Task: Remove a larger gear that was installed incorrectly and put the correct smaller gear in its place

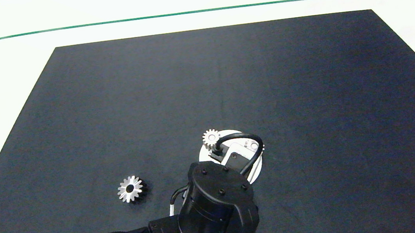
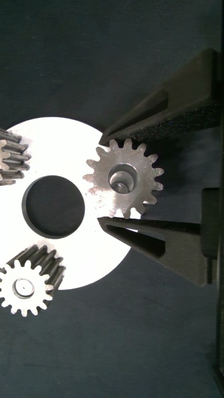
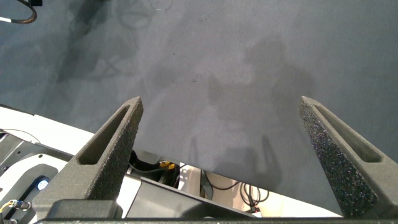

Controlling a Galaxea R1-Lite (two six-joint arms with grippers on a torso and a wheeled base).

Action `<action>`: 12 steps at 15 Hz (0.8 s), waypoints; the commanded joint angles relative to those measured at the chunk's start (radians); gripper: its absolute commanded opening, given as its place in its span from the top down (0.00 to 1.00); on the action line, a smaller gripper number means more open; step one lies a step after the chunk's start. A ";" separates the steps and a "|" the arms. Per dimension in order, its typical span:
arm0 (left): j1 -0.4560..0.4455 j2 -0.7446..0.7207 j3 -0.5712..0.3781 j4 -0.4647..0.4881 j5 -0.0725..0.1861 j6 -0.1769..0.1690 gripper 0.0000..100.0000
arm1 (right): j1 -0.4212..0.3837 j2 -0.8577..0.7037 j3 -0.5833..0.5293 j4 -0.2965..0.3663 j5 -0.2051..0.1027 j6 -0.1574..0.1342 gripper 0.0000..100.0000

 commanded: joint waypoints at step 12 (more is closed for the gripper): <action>0.027 0.008 0.011 -0.015 0.004 0.017 0.78 | 0.001 -0.015 -0.002 0.020 0.001 -0.001 0.00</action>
